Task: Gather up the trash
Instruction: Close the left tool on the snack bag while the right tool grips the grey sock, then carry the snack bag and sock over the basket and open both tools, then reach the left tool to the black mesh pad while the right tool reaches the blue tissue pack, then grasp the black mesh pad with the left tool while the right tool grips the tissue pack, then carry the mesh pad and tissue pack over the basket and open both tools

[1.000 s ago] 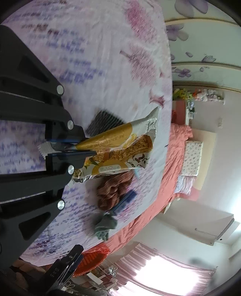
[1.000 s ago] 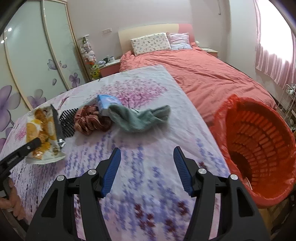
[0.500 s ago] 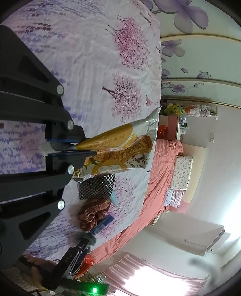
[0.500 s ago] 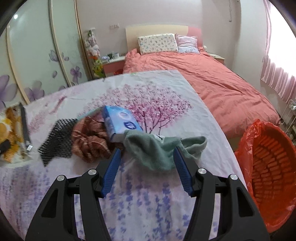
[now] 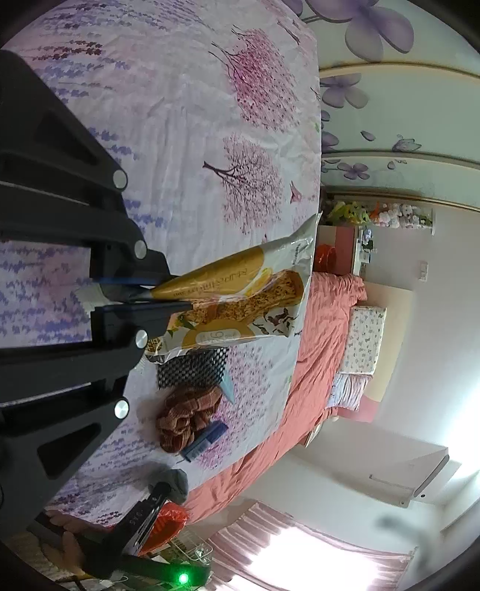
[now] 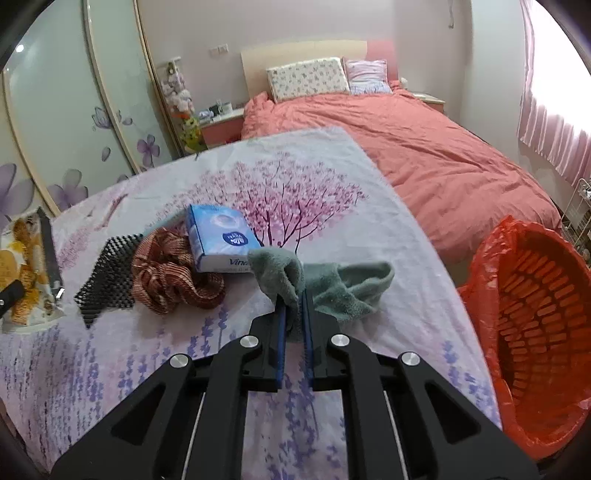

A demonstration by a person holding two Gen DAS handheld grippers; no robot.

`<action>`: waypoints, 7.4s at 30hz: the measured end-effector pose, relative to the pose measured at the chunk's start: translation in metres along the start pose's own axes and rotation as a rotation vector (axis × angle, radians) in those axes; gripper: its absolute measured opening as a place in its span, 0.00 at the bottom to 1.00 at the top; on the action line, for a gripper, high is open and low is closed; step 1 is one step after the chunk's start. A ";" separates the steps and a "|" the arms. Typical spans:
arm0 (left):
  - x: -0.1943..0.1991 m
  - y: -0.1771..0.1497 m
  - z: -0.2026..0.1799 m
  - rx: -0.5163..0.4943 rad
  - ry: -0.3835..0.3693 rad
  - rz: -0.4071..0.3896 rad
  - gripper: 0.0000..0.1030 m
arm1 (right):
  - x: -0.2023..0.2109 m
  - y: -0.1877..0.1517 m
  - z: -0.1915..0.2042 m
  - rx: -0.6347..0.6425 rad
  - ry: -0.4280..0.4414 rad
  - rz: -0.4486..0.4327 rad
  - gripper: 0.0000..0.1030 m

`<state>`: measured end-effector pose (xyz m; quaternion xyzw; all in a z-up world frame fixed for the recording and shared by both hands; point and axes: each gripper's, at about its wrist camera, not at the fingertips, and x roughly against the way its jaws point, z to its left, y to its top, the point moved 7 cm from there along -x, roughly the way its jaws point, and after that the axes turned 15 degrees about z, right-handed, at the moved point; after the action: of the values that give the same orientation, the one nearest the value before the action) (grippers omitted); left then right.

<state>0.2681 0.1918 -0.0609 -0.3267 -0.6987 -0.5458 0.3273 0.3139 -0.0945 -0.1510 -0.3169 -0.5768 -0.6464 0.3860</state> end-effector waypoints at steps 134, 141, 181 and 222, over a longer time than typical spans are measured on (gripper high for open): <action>-0.121 0.020 -0.041 -0.051 0.142 0.187 0.73 | 0.042 -0.042 -0.063 -0.132 0.043 -0.047 0.43; -0.113 0.018 -0.035 -0.062 0.142 0.172 0.39 | 0.042 -0.043 -0.057 -0.124 0.046 -0.043 0.43; -0.095 0.010 0.016 0.030 0.158 0.164 0.27 | -0.005 0.035 0.057 0.019 0.024 -0.033 0.43; -0.097 0.010 0.012 0.024 0.175 0.167 0.27 | -0.045 0.041 0.017 -0.059 -0.008 0.071 0.51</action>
<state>0.3307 0.1963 -0.1366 -0.3308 -0.6442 -0.5348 0.4354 0.3708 -0.0730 -0.1664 -0.3511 -0.5474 -0.6477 0.3969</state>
